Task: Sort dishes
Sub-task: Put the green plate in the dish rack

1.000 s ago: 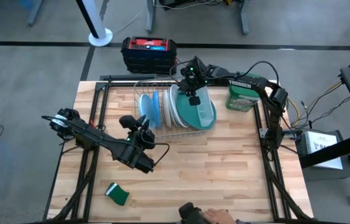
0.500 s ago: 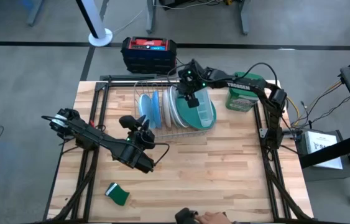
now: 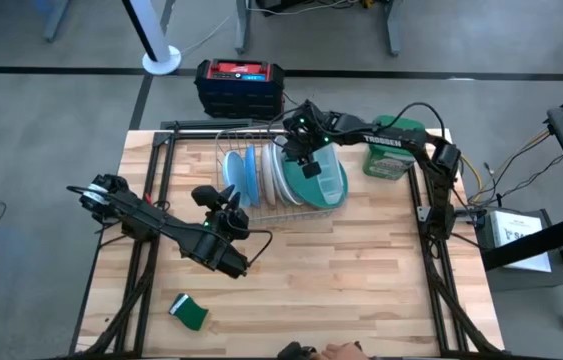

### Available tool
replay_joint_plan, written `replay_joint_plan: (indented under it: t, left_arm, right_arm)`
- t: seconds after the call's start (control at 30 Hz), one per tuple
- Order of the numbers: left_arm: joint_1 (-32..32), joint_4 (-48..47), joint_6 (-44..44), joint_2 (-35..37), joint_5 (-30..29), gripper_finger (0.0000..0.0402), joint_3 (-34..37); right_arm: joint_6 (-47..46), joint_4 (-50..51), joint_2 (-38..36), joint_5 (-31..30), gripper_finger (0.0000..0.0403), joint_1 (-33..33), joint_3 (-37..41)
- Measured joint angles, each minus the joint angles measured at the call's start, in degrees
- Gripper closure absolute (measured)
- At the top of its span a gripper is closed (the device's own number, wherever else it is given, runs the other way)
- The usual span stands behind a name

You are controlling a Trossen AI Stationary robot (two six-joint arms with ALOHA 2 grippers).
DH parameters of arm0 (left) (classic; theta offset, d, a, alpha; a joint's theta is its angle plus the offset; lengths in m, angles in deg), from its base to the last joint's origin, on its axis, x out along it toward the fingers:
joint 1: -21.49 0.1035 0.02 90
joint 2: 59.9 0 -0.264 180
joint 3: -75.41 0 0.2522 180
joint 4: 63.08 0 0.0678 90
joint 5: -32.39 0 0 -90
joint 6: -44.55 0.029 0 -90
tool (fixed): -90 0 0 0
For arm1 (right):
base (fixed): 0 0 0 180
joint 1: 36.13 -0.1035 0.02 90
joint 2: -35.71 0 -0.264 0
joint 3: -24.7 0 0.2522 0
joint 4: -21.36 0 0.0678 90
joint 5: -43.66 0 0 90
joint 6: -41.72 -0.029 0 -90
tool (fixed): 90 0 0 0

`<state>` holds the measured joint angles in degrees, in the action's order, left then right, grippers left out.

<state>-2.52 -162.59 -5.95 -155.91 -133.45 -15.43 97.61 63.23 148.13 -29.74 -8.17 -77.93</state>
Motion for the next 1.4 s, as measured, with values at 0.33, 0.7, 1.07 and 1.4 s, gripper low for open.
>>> replay_joint_plan:
  t: [0.33, 0.7, 1.07, 1.4]
  left_arm:
    - [0.0, 0.0, 0.0, 0.0, 0.0, 0.0285, 0.0]
    - [0.0, 0.0, 0.0, 0.0, 0.1, 0.0285, 0.0]
    - [-0.2, 0.0, 0.0, 0.0, 0.3, 0.0285, 0.0]
    - [-0.2, 0.0, 0.0, 0.0, 0.3, 0.0285, 0.0]
  right_arm:
    - [3.1, 0.0, 1.6, 0.1, 0.0353, -0.2, -0.1]
    - [4.8, 0.4, -2.7, -0.6, 0.0403, -0.2, 0.2]
    - [4.5, -0.3, -4.2, -1.5, 0.0403, -0.2, 0.2]
    - [7.0, 4.5, -4.3, -4.7, 0.0353, -0.4, 0.2]
